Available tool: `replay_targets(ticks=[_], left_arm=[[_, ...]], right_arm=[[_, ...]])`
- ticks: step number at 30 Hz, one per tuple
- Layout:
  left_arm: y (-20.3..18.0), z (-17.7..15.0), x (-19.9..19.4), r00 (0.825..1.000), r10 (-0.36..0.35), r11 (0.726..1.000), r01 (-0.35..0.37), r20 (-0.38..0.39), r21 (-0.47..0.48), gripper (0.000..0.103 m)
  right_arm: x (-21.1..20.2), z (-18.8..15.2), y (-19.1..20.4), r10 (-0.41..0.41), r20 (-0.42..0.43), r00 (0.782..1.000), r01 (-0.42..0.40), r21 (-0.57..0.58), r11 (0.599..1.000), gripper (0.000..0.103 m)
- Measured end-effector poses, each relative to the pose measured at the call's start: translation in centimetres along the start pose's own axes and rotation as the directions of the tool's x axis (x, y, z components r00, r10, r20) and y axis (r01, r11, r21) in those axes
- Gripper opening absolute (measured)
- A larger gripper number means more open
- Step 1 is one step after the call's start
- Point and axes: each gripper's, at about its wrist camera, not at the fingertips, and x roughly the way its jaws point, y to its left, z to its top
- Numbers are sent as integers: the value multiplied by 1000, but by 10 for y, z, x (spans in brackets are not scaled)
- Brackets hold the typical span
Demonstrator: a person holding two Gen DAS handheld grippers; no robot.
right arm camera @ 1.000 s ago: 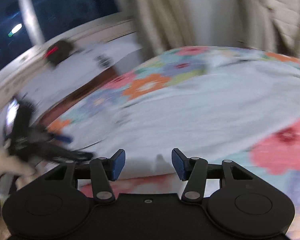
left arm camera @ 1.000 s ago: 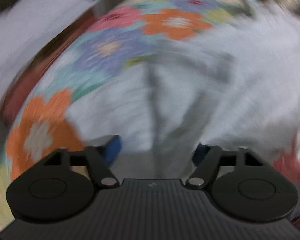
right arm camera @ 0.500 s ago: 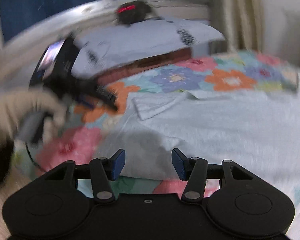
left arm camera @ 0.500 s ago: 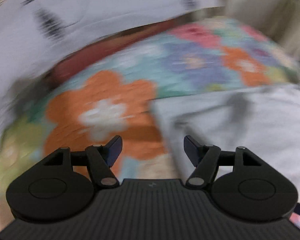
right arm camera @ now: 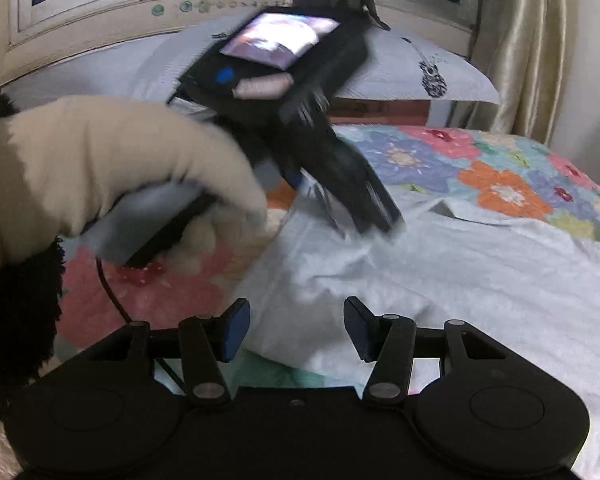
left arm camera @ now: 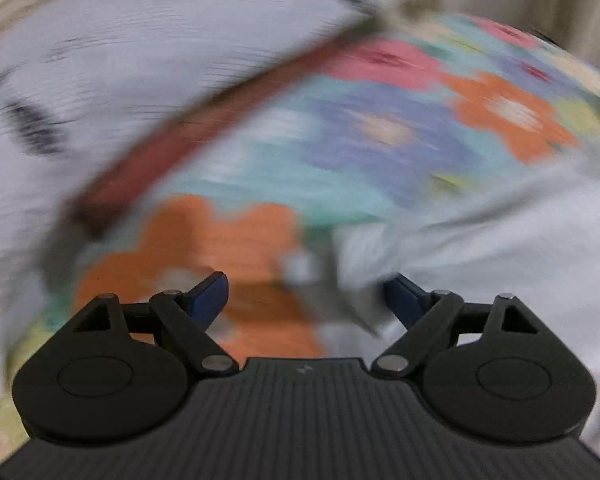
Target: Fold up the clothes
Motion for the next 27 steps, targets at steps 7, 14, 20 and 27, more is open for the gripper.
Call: replay_targets(ticks=[7, 14, 20, 27], left_arm=[[59, -12, 6, 985, -131, 963, 99, -114, -250, 86], [67, -20, 8, 961, -250, 930, 205, -117, -307, 91], [74, -22, 9, 930, -358, 874, 300, -89, -383, 91], [68, -28, 20, 830, -557, 702, 445, -38, -556, 93]], right_arm=[[-2, -15, 10, -83, -28, 996, 76, -192, 978, 57], [22, -24, 20, -140, -36, 990, 119, -340, 933, 61], [51, -13, 22, -170, 51, 984, 176, -401, 899, 73], [39, 20, -43, -45, 75, 996, 39, 83, 996, 9]])
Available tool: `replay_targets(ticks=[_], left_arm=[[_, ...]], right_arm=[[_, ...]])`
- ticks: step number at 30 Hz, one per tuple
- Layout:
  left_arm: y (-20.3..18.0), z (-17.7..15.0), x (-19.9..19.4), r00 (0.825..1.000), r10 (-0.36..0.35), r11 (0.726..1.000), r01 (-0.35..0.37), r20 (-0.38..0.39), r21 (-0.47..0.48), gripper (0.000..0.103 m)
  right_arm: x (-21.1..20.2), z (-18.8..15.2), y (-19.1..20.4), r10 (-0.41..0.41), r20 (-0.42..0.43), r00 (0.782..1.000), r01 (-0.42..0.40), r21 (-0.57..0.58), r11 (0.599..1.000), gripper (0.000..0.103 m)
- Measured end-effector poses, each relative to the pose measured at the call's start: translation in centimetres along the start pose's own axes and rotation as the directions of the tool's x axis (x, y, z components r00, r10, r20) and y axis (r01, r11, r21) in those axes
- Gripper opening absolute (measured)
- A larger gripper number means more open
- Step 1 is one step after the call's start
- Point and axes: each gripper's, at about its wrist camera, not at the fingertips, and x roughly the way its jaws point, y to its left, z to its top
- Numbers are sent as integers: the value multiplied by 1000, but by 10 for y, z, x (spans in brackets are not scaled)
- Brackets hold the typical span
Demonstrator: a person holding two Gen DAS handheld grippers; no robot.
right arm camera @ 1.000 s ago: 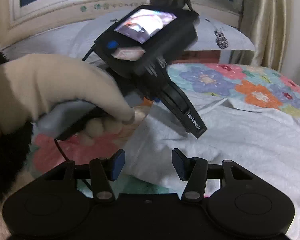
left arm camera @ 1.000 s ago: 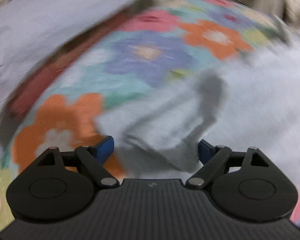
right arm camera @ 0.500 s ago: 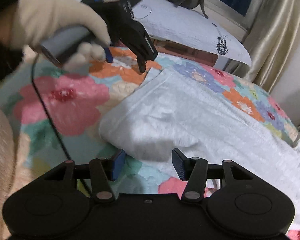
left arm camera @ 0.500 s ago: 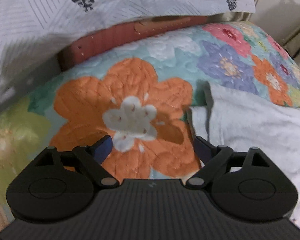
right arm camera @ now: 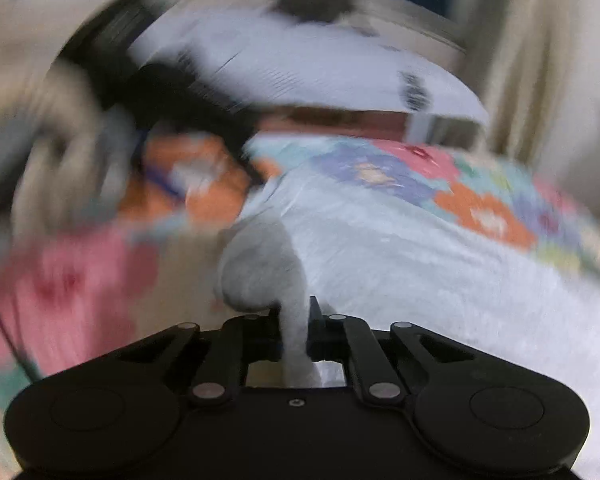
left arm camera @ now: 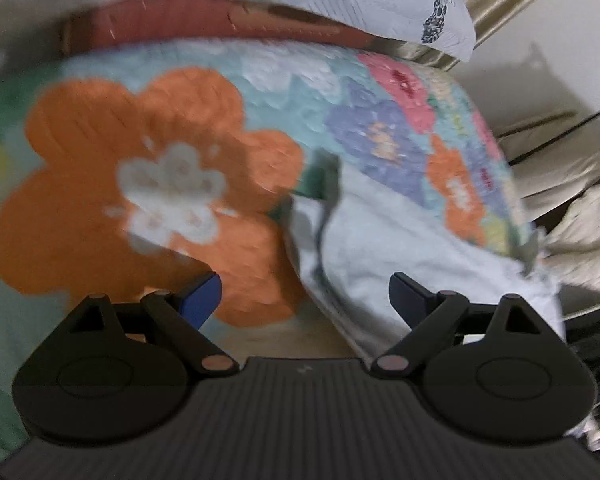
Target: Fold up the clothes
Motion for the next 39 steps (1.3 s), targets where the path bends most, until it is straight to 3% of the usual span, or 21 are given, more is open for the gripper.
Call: replay_targets(ticks=[3, 6, 7, 8, 9, 11, 12, 14, 16, 18, 20, 23, 26, 30, 32, 33, 36, 37, 39], left_arm=[[-7, -1, 15, 999, -40, 998, 39, -10, -58, 103], [-23, -6, 26, 999, -29, 997, 30, 18, -70, 103], [-28, -8, 29, 998, -59, 996, 60, 17, -64, 101], [-32, -11, 33, 995, -100, 993, 101, 13, -60, 83], [-35, -13, 38, 990, -142, 987, 142, 2, -75, 39], [-41, -19, 45, 979, -202, 975, 200, -12, -96, 11], [-48, -23, 45, 983, -182, 982, 182, -6, -60, 4], [-64, -28, 35, 995, -91, 995, 89, 40, 40, 4], [-74, -34, 11, 993, -51, 993, 38, 111, 114, 4], [-69, -41, -16, 983, -110, 990, 94, 145, 109, 4], [-54, -47, -37, 971, -182, 983, 180, 152, 26, 4], [-45, -58, -68, 971, -154, 988, 150, 183, 36, 4], [-30, -77, -113, 952, -172, 985, 159, 253, 71, 4], [1, -105, -174, 918, -204, 979, 184, 341, 89, 4], [9, -115, -190, 910, -206, 979, 189, 361, 83, 4], [7, -115, -191, 912, -203, 979, 182, 355, 93, 4], [-13, -110, -183, 924, -201, 976, 159, 325, 149, 4], [-24, -107, -174, 932, -199, 973, 152, 302, 172, 4], [-55, -103, -155, 947, -193, 959, 127, 258, 252, 4]], right_arm=[[-11, 3, -21, 43, 42, 998, -49, 155, 987, 8], [-20, 2, -27, 68, 72, 995, -82, 199, 977, 8], [-23, 2, -27, 79, 81, 994, -94, 203, 975, 8], [-24, 2, -27, 81, 84, 993, -97, 200, 975, 8], [-25, 2, -27, 80, 87, 993, -96, 194, 976, 8], [-26, 1, -26, 79, 91, 993, -95, 184, 978, 8], [-26, 1, -25, 70, 95, 993, -85, 164, 983, 8], [-23, 1, -26, 53, 100, 994, -65, 119, 991, 9], [-19, 4, -32, 64, 85, 994, -75, 139, 987, 8], [-28, 7, -34, 131, 91, 987, -149, 221, 964, 7], [-45, 8, -26, 175, 113, 978, -199, 255, 946, 8], [-71, 11, -13, 238, 149, 960, -274, 303, 913, 8], [-95, 8, -2, 314, 185, 931, -360, 332, 872, 8], [-121, 1, 26, 432, 232, 871, -490, 368, 790, 8], [-131, -7, 39, 505, 257, 824, -566, 413, 714, 8], [-132, -11, 43, 538, 272, 798, -601, 434, 671, 8], [-128, -24, 44, 590, 310, 745, -653, 517, 554, 8], [-127, -28, 41, 594, 320, 738, -658, 535, 530, 8], [-126, -35, 28, 573, 324, 753, -642, 553, 531, 8]])
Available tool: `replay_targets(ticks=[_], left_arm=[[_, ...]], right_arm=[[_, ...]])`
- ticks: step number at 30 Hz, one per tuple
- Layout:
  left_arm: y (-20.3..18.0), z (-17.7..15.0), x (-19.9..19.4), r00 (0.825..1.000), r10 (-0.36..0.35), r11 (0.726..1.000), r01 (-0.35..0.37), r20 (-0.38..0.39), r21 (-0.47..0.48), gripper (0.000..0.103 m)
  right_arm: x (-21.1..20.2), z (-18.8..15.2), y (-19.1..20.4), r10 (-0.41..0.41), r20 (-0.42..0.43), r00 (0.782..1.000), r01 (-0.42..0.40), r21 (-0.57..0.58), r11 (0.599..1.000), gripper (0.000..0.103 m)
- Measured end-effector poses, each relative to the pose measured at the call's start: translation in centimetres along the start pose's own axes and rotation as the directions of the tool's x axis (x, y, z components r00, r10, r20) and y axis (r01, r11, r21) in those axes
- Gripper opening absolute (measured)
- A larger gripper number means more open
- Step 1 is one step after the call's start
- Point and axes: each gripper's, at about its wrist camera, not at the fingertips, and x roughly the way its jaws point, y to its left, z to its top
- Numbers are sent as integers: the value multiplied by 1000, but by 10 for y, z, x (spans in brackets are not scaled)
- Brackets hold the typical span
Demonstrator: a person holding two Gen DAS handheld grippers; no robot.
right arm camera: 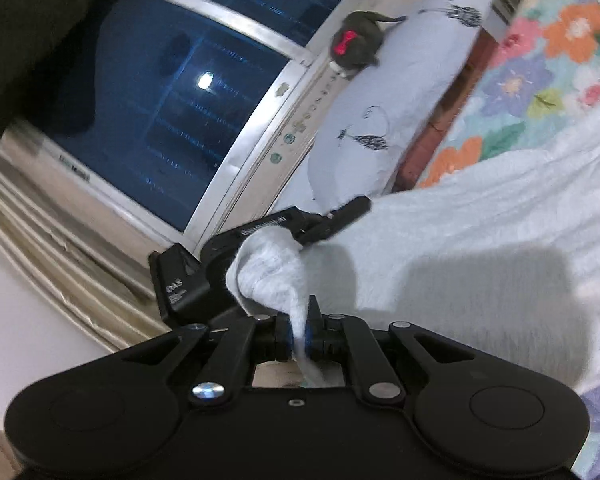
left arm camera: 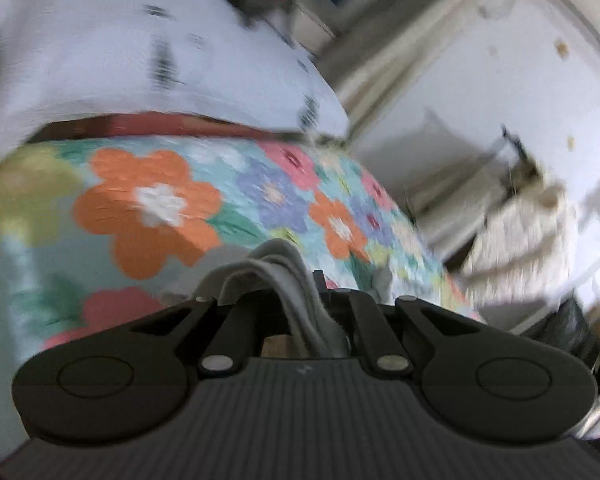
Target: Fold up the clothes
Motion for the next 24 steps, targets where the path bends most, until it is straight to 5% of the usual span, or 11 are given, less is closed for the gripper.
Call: replay_targets(ticks=[6, 10, 13, 16, 21, 24], left_arm=[[-108, 7, 100, 989, -69, 966, 99, -128, 239, 4], [-182, -4, 175, 963, -176, 930, 230, -202, 286, 4], [-225, -29, 225, 951, -222, 907, 282, -214, 312, 8], [-240, -47, 262, 952, -171, 911, 251, -255, 326, 34], [-220, -53, 266, 961, -132, 915, 213, -245, 343, 54], [-209, -47, 254, 981, -27, 883, 114, -193, 455, 58]], right_arm=[[-53, 40, -28, -155, 71, 985, 160, -76, 984, 7], [-120, 87, -50, -259, 181, 949, 279, -96, 956, 7], [-167, 120, -64, -384, 242, 891, 428, -169, 888, 7], [-209, 146, -90, -465, 294, 835, 525, -177, 832, 7], [-253, 158, -153, -620, 323, 715, 688, -169, 706, 6], [-276, 147, -194, -633, 313, 708, 684, -78, 726, 6]])
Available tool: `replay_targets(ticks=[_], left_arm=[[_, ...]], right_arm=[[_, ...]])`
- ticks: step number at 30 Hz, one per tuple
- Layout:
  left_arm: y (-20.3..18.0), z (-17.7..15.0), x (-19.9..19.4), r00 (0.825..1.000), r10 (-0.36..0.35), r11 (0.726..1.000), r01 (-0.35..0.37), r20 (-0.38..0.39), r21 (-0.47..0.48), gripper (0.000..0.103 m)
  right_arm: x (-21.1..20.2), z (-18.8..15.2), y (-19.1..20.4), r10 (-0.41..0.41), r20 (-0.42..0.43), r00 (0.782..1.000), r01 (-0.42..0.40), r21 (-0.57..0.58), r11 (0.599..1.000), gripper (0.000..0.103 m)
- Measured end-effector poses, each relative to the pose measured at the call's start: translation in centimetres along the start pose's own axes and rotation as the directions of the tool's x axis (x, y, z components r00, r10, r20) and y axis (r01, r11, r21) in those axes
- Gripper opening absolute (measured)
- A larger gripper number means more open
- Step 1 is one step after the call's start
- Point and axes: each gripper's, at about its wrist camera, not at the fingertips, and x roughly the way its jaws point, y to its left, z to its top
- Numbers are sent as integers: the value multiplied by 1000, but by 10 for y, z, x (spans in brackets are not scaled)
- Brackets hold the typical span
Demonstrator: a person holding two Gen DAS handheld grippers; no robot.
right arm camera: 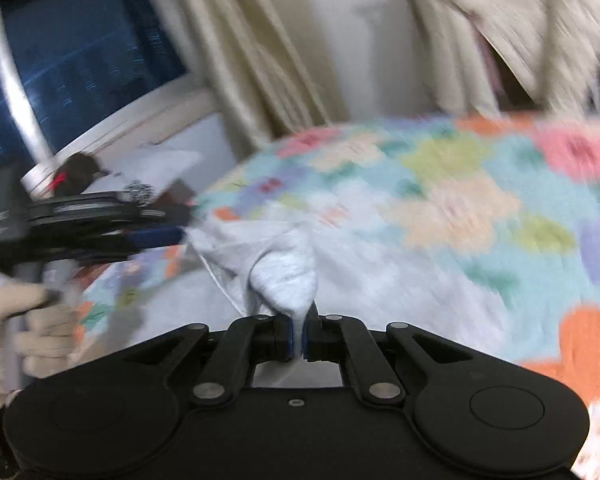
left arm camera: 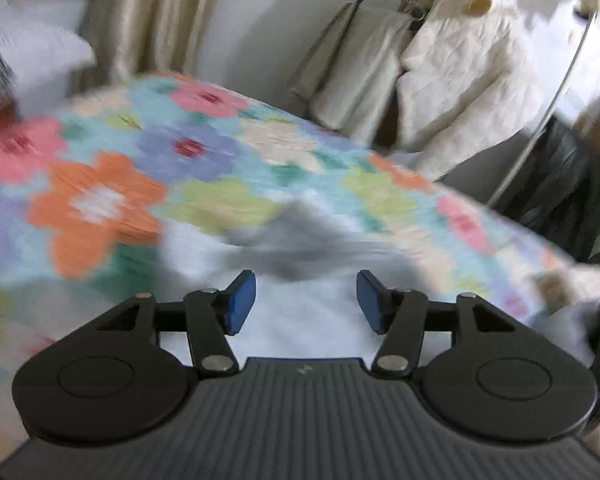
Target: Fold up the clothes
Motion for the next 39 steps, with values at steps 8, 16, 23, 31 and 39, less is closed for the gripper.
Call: replay_targets(ticks=[8, 16, 23, 31, 39], left_arm=[[57, -53, -10, 975, 161, 987, -160, -150, 21, 61], [78, -54, -12, 960, 200, 977, -210, -195, -34, 71], [69, -51, -9, 970, 171, 985, -171, -174, 14, 73], [51, -53, 34, 983, 60, 994, -42, -174, 102, 37], [46, -27, 16, 952, 298, 932, -306, 67, 193, 3]], right_arm=[[0, -4, -6, -59, 16, 998, 58, 24, 998, 4], [7, -8, -41, -228, -3, 974, 227, 46, 973, 12], [-11, 4, -13, -469, 105, 877, 481, -207, 852, 56], [-5, 6, 59, -244, 93, 965, 261, -337, 905, 57], [39, -40, 112, 17, -218, 976, -114, -442, 890, 56]])
